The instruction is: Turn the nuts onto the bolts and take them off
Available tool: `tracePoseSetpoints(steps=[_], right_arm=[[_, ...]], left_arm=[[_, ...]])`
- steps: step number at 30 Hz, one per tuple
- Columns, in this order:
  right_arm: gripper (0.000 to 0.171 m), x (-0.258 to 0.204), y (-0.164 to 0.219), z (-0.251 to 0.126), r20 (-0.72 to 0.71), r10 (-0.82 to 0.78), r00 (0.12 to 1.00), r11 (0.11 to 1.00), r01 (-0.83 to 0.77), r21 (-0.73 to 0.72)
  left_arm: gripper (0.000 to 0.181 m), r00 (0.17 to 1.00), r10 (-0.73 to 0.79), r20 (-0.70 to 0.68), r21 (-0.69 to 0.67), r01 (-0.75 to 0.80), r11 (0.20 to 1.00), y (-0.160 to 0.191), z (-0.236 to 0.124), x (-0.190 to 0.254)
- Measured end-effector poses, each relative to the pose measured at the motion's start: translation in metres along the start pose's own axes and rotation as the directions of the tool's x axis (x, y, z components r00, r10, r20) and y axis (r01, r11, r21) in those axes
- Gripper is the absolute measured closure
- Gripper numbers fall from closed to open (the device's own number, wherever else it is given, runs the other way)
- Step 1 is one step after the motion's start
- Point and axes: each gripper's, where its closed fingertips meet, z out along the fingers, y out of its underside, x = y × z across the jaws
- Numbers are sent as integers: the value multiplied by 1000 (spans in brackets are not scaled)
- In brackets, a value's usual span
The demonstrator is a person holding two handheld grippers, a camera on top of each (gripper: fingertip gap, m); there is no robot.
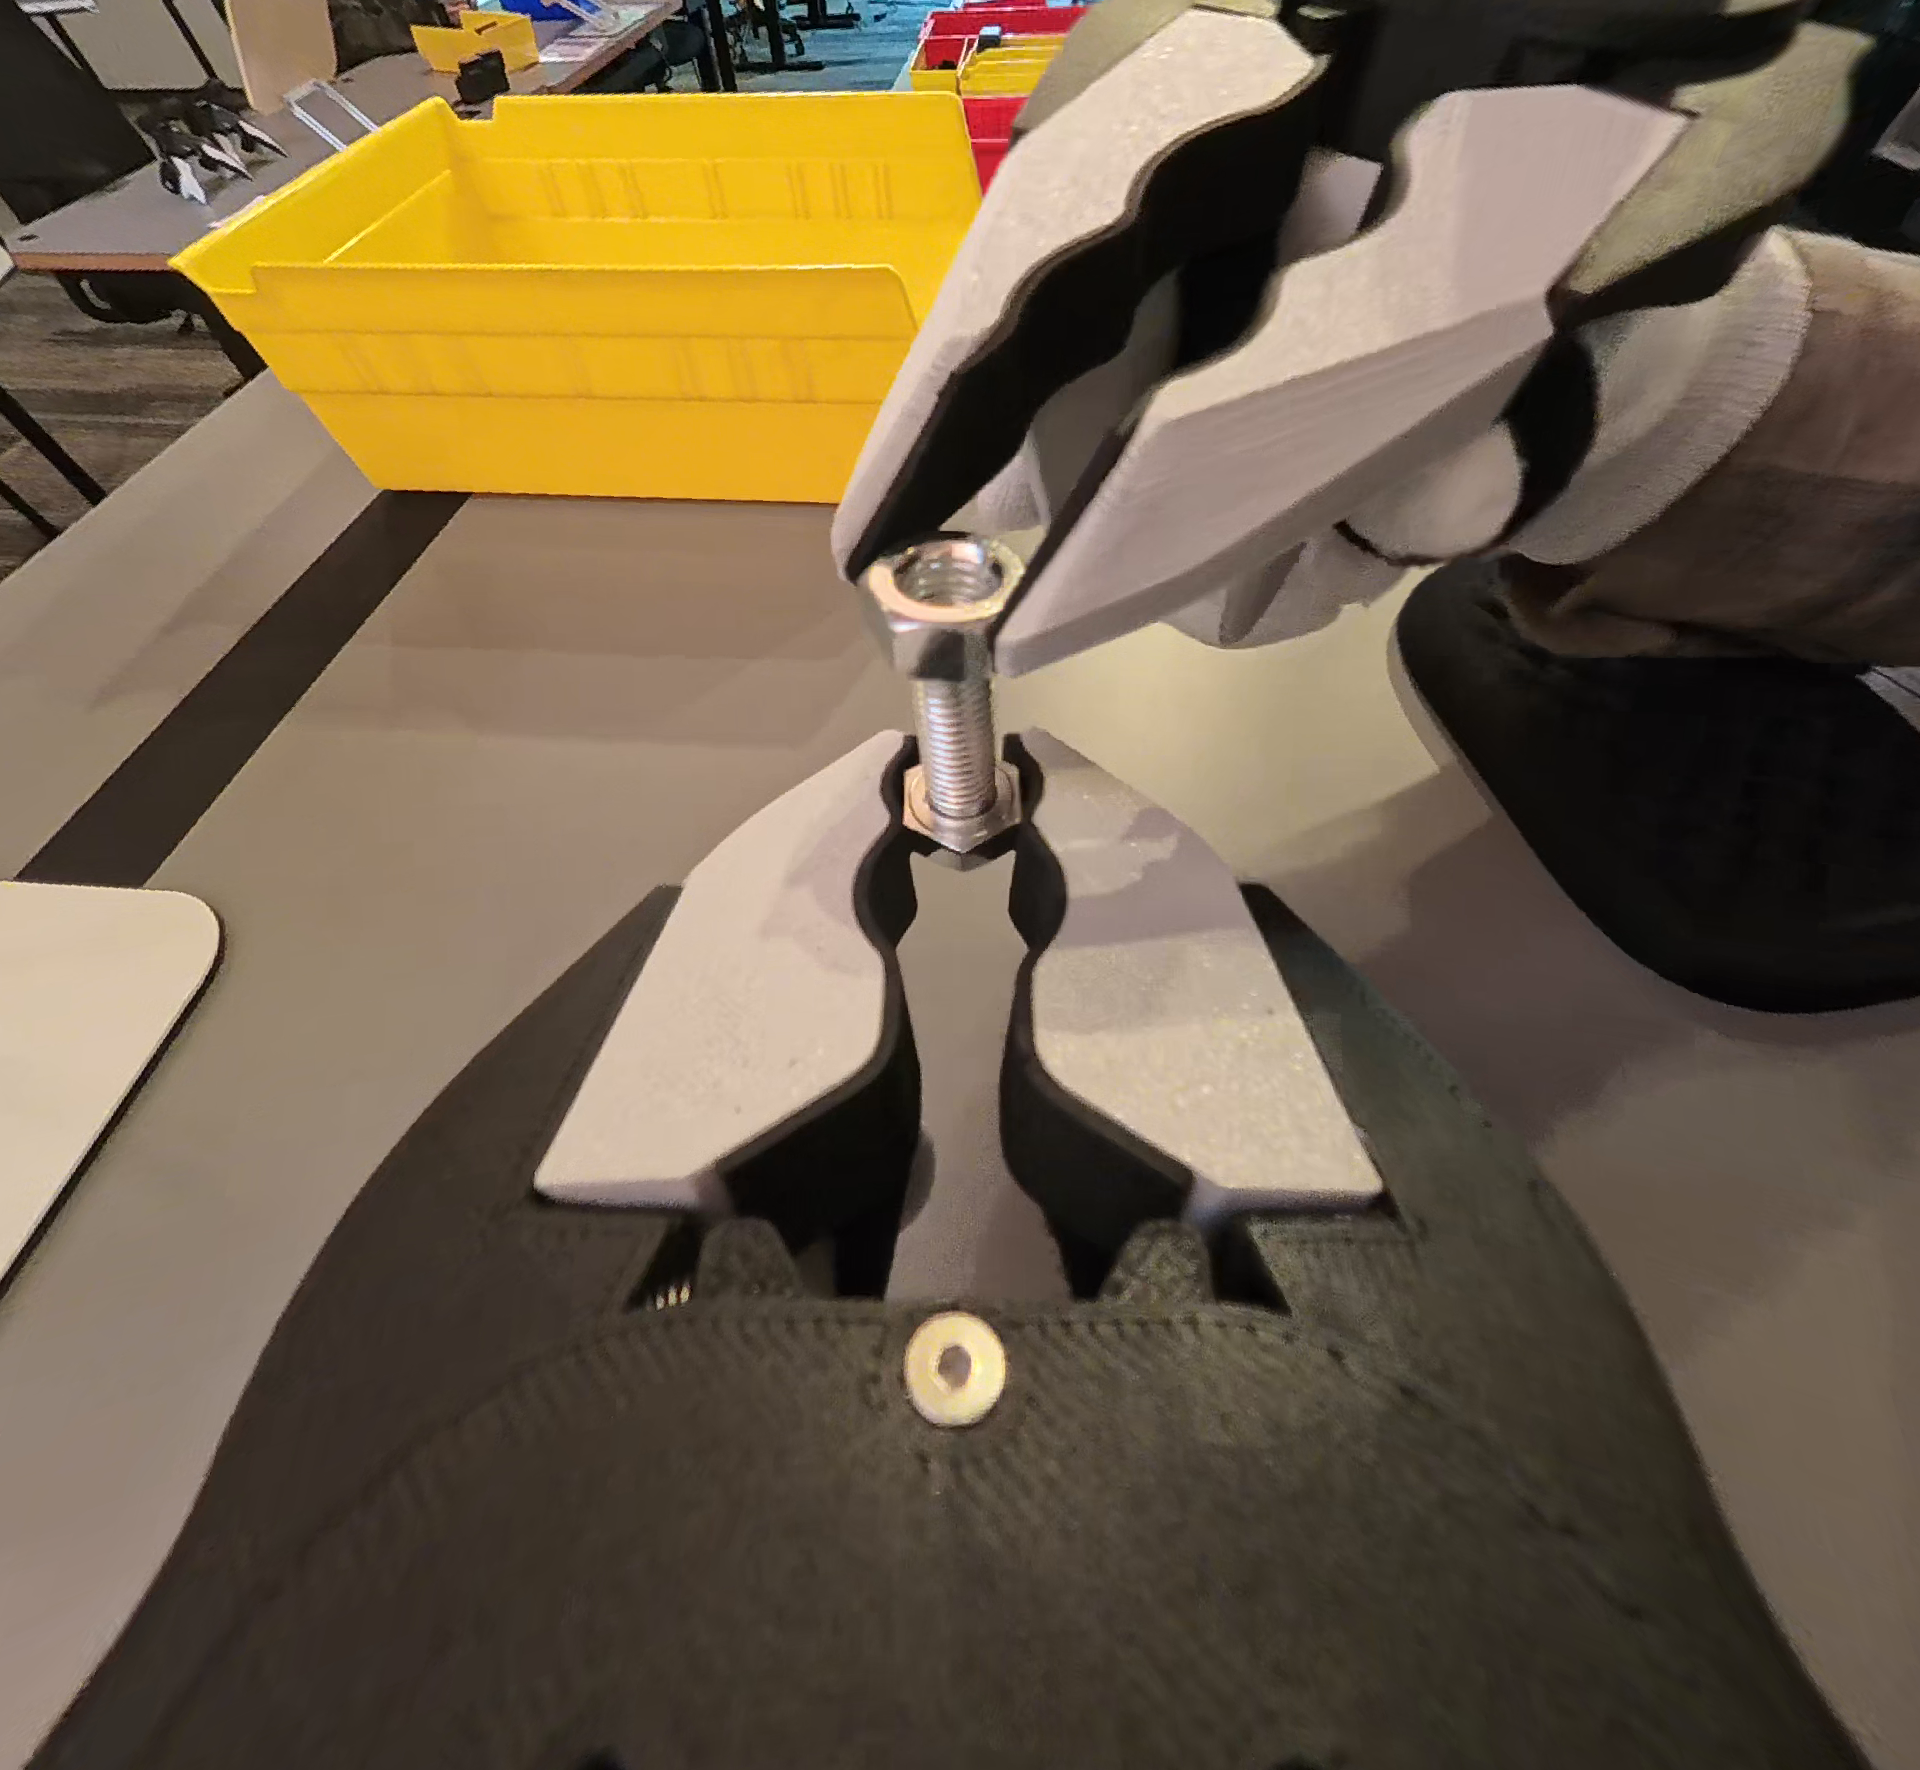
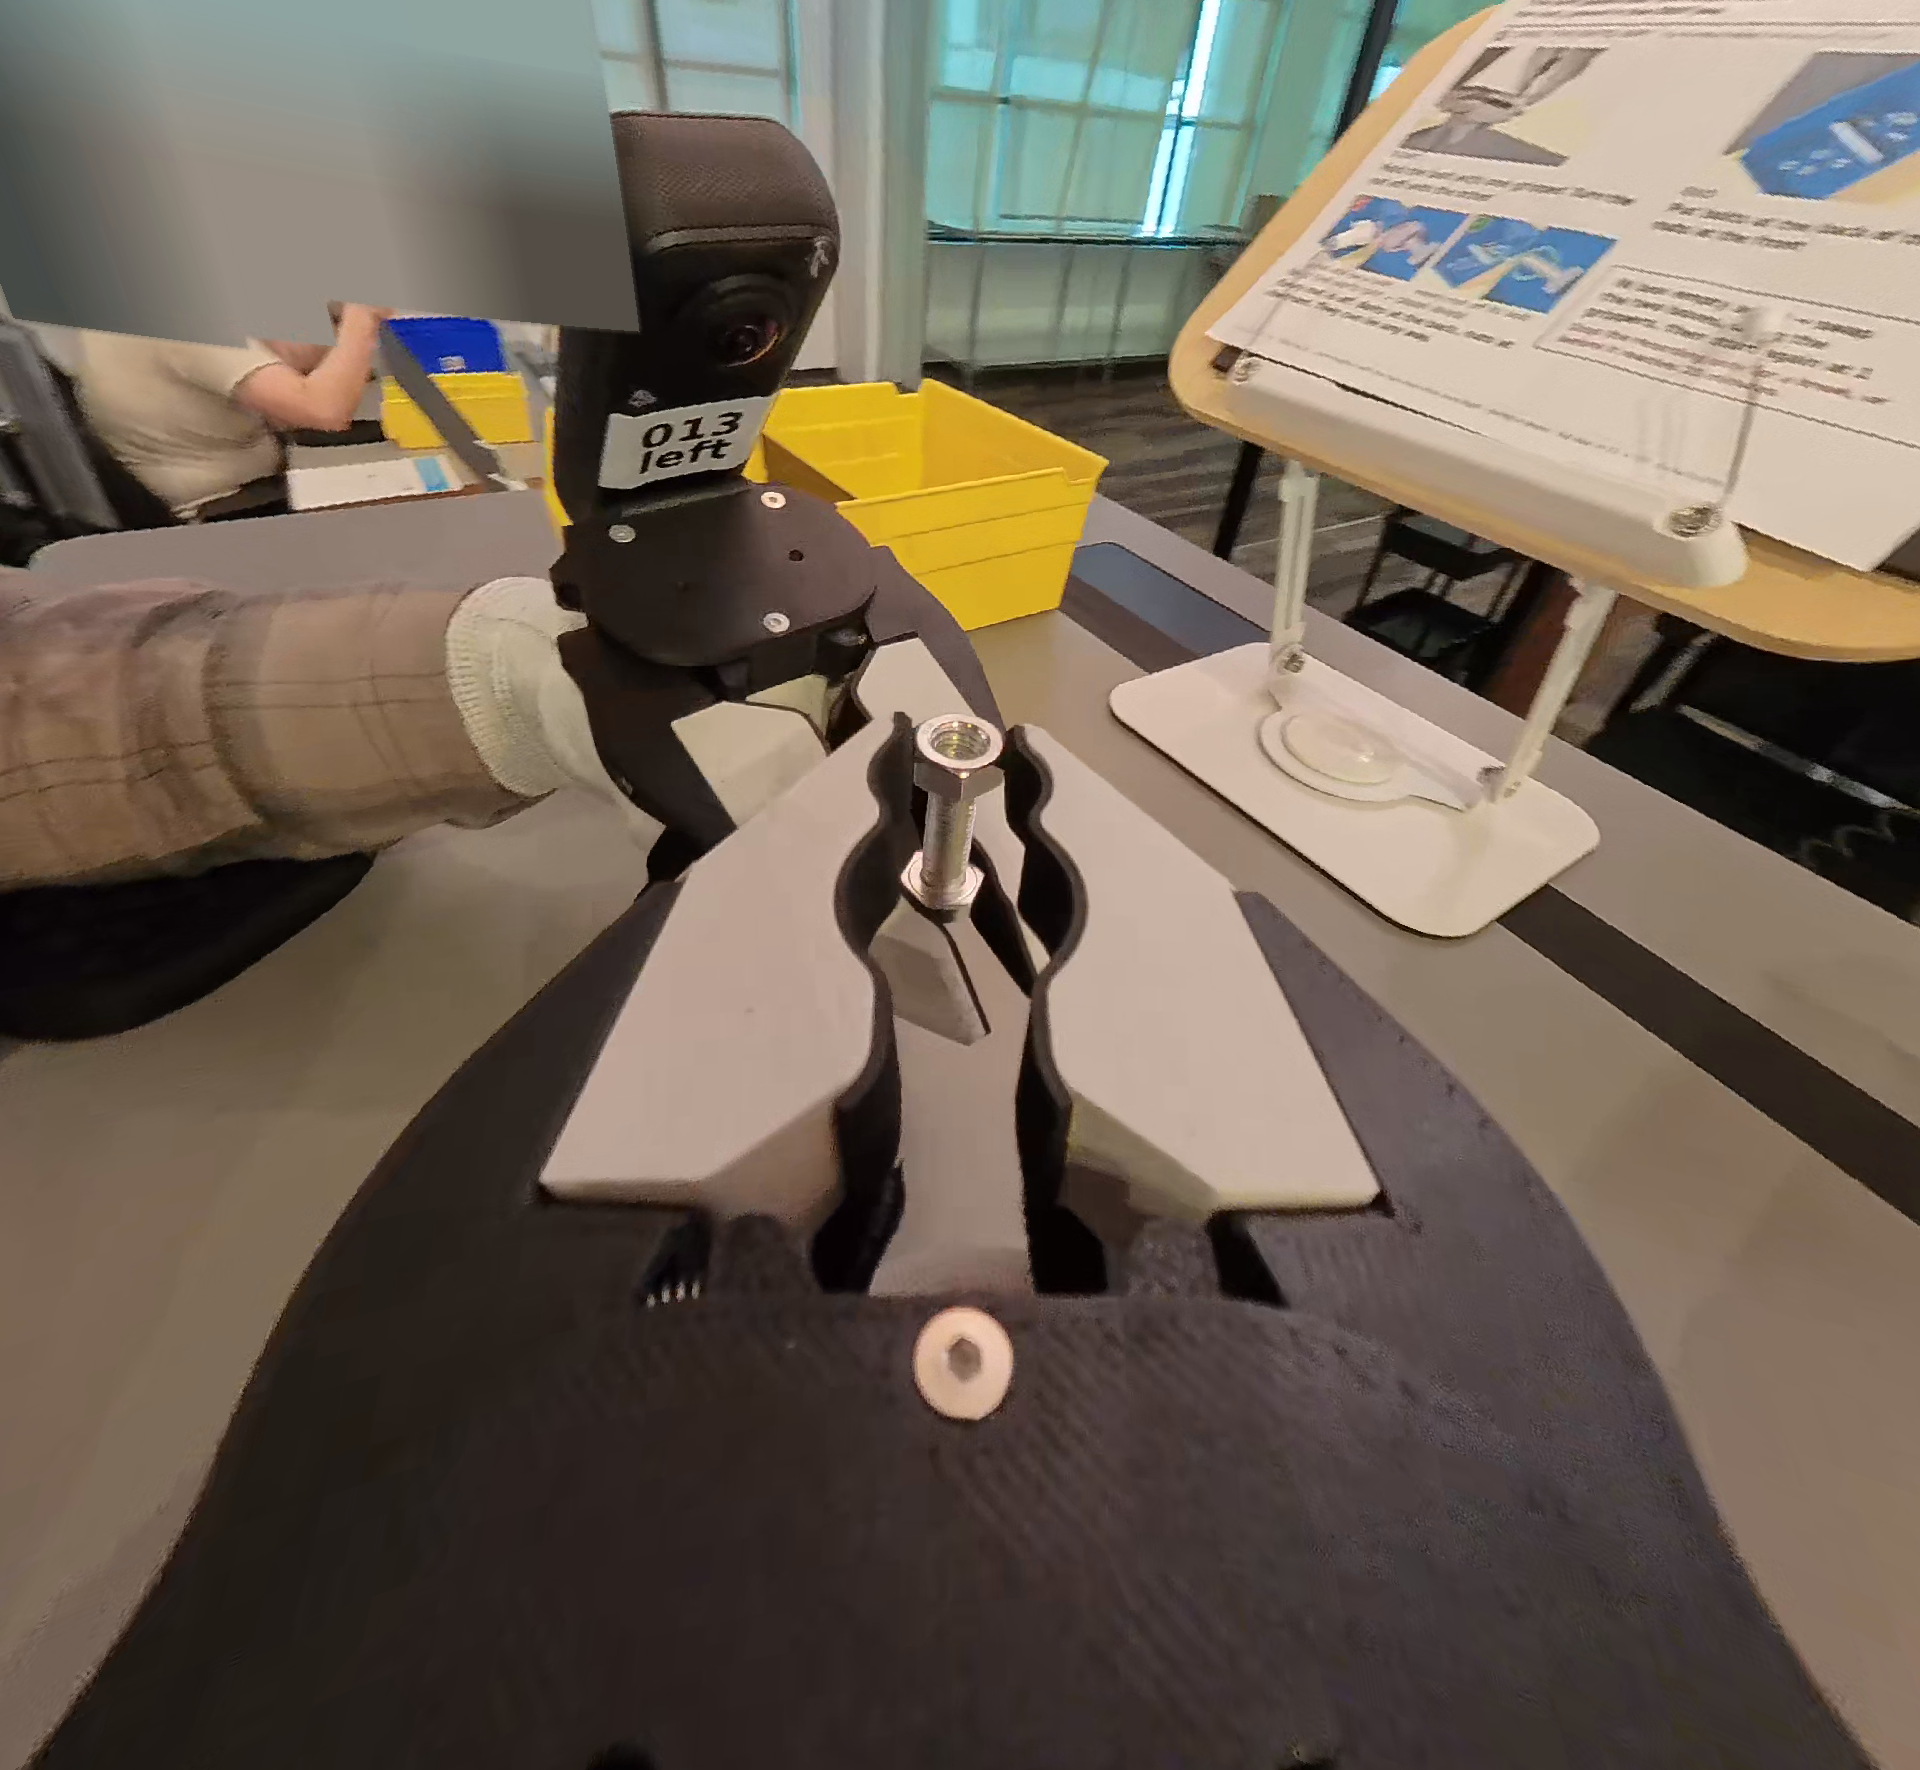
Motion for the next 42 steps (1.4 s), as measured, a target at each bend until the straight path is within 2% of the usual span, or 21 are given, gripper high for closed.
tracePoseSetpoints(steps=[8, 14, 19, 26, 34, 38, 42], right_arm=[[156, 8, 0, -3, -300, 22, 954, 999, -9, 46], [156, 3, 4, 0, -364, 42, 931, 999, -27, 48], [156, 2, 1, 0, -350, 33, 936, 999, -18, 48], [145, 1, 1, 1, -323, -12, 946, 1000, 20, 21], [145, -7, -2, -1, -111, -92, 990, 995, 87, -46], [155, -4, 0, -2, -55, -84, 995, 995, 80, -66], [156, -4, 1, -2, -23, -100, 995, 991, 97, -96]], left_arm=[[167, 1000, -8, 20, -5, 8, 1000, 0, 1, -3], [167, 1000, -1, 14, -16, 1, 1000, 3, 4, 0], [167, 1000, -3, 9, -8, 3, 1000, 1, 3, 1], [167, 1000, -3, 7, -9, 3, 1000, 0, 2, 0], [167, 1000, 11, -10, -13, -11, 1000, 0, 3, 5], [167, 1000, 19, -13, -15, -19, 1000, 0, 3, 6], [167, 1000, 31, -1, -27, -31, 999, 1, 3, 5]])
